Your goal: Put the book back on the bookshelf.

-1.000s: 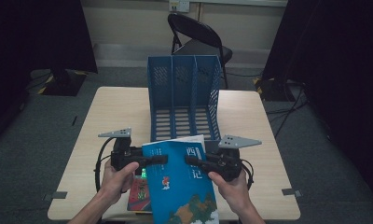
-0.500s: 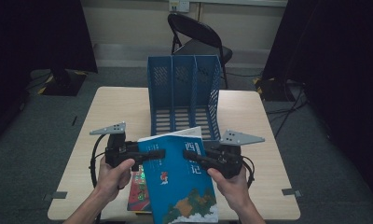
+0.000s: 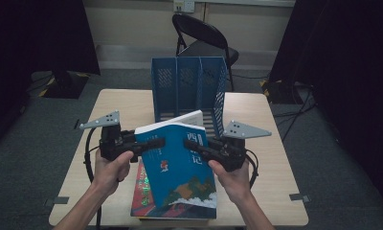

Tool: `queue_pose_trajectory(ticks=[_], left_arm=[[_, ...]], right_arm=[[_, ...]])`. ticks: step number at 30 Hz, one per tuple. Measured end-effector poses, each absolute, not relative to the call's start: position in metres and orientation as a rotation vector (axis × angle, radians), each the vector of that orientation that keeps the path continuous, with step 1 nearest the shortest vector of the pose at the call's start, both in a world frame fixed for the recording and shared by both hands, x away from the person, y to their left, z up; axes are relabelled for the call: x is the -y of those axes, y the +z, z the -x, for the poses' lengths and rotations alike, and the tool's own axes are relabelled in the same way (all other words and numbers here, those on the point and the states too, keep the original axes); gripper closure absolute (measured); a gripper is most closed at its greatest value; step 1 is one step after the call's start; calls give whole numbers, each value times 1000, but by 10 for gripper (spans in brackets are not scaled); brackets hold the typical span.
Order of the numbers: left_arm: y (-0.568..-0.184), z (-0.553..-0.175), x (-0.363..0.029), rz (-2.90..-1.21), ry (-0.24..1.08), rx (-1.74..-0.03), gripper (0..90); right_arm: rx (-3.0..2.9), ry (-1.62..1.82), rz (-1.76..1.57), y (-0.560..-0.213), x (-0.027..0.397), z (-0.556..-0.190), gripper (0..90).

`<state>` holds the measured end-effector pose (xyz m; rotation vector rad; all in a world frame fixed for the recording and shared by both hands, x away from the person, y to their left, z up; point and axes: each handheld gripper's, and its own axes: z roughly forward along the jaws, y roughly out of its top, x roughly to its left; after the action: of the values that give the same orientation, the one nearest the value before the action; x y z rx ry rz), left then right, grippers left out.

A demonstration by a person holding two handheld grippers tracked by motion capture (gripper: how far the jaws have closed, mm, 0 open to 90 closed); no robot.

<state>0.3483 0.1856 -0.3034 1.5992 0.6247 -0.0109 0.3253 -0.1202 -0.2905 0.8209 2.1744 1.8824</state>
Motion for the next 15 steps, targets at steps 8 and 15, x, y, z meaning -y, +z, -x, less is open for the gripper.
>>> queue_pose_trajectory(ticks=[8, 15], left_arm=[[-290, -357, -186, -1618, 69, -621, 602], [-296, -337, -181, -1642, 191, -611, 587]], right_arm=[[-2122, 1909, -820, -285, 116, -342, 783], [-2120, 1932, -784, -300, 117, -340, 768]])
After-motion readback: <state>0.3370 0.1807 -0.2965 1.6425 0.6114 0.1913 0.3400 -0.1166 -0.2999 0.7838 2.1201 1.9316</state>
